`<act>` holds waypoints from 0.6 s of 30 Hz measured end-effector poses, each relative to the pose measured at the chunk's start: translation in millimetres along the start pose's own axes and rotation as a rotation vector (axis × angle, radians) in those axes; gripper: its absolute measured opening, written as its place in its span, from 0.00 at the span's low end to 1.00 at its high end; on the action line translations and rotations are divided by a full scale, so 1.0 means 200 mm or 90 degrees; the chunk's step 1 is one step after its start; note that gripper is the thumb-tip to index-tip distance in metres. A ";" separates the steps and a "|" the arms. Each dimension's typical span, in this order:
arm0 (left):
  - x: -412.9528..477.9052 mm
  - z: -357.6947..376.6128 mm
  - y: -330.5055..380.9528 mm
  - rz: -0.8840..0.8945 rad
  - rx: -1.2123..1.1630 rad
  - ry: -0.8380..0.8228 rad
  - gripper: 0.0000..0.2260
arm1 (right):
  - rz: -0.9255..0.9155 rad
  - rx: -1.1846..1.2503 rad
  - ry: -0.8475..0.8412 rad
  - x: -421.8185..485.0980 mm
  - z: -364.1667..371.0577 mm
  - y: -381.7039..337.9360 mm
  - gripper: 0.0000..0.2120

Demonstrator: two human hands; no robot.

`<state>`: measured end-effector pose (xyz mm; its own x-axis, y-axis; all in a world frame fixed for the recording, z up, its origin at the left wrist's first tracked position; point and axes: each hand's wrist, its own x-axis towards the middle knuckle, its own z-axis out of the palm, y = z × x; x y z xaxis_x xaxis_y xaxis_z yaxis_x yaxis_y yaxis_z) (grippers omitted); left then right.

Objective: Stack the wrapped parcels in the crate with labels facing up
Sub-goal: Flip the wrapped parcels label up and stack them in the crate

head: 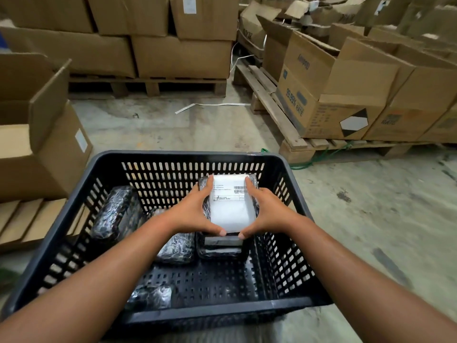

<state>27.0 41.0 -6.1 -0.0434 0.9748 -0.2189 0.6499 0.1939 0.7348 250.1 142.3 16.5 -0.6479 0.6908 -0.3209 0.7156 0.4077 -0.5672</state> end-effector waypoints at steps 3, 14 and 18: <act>0.03 0.02 -0.05 0.013 -0.026 0.025 0.68 | 0.004 -0.003 -0.002 0.05 0.01 0.01 0.75; 0.14 0.02 -0.13 -0.008 0.049 0.000 0.67 | 0.054 -0.072 -0.065 0.22 0.05 0.01 0.77; 0.16 0.00 -0.16 -0.040 0.043 -0.064 0.66 | 0.073 -0.084 -0.088 0.27 0.03 0.02 0.77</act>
<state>5.2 66.1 -36.3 -0.0112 0.9444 -0.3285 0.6984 0.2425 0.6734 217.1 177.3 -6.9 -0.5834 0.6523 -0.4839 0.8088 0.4121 -0.4195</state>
